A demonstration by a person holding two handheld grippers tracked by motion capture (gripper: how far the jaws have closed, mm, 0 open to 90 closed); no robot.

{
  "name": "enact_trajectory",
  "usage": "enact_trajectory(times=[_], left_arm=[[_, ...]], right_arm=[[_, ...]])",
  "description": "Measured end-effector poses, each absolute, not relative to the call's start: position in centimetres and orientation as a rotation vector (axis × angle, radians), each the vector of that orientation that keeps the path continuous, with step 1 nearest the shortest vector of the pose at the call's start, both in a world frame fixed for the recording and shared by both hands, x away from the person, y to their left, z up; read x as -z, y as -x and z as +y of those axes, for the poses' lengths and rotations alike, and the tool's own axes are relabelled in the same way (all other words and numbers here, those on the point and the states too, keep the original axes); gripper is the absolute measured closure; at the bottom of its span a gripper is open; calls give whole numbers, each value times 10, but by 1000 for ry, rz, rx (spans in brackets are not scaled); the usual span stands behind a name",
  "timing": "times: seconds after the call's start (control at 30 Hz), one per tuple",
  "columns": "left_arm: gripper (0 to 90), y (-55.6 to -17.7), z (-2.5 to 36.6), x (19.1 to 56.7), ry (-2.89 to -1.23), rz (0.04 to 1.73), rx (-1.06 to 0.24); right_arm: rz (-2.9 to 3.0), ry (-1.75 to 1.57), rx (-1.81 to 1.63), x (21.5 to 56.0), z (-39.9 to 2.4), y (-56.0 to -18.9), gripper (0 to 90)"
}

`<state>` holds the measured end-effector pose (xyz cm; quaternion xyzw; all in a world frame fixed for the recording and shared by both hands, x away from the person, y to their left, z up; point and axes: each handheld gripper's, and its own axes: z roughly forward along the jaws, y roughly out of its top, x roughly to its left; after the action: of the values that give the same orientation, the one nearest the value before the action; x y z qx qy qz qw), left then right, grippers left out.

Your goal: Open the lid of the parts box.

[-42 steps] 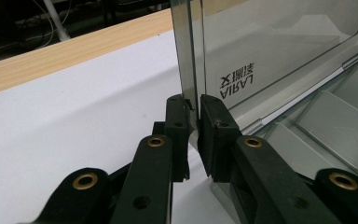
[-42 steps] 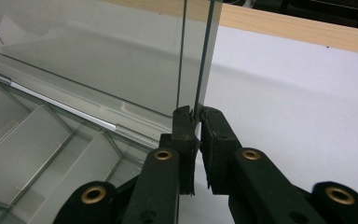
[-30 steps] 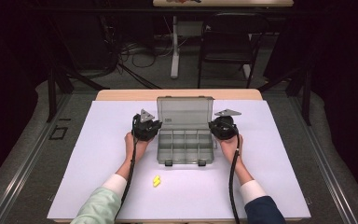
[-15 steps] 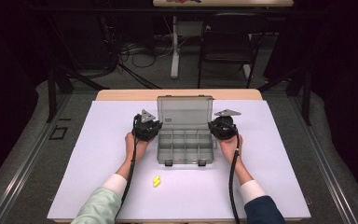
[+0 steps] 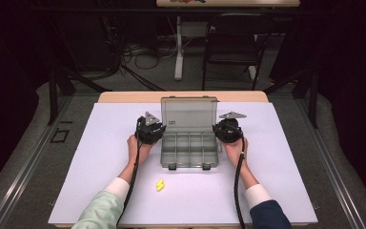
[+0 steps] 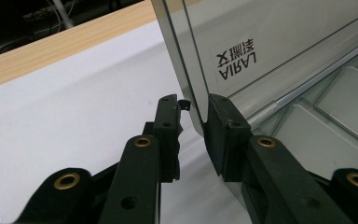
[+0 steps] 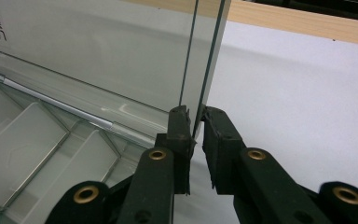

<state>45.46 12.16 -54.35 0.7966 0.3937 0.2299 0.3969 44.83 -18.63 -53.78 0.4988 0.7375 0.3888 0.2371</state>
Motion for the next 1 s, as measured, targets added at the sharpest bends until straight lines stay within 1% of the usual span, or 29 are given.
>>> enact_trajectory(times=[0.1,0.13,0.17,0.2,0.27,0.37,0.5,0.6,0.8,1.0], left_arm=[[703,-454,122,543,-2009,1009,-593],[668,-454,123,543,-2006,1017,-599],[630,-454,125,542,-1998,1017,-585],[573,-454,126,541,-1990,1018,-567],[443,-453,129,539,-1998,1026,-573],[310,-449,132,536,-1981,1030,-575],[228,-440,136,533,-1980,994,-551],[157,-431,138,531,-1997,952,-557],[134,-409,142,528,-2015,886,-560],[110,-390,147,528,-2024,838,-565]], right_arm=[[2020,-1365,-1063,538,-187,-448,789],[2021,-1362,-1066,537,-187,-448,758],[2020,-1360,-1073,537,-187,-448,702],[2015,-1357,-1076,537,-187,-447,633],[2022,-1345,-1098,536,-188,-446,558],[2022,-1338,-1134,533,-191,-443,443],[2056,-1300,-1151,530,-194,-436,319],[2096,-1265,-1164,528,-197,-427,252],[2149,-1215,-1211,524,-205,-409,179],[2180,-1166,-1236,519,-211,-389,148]])
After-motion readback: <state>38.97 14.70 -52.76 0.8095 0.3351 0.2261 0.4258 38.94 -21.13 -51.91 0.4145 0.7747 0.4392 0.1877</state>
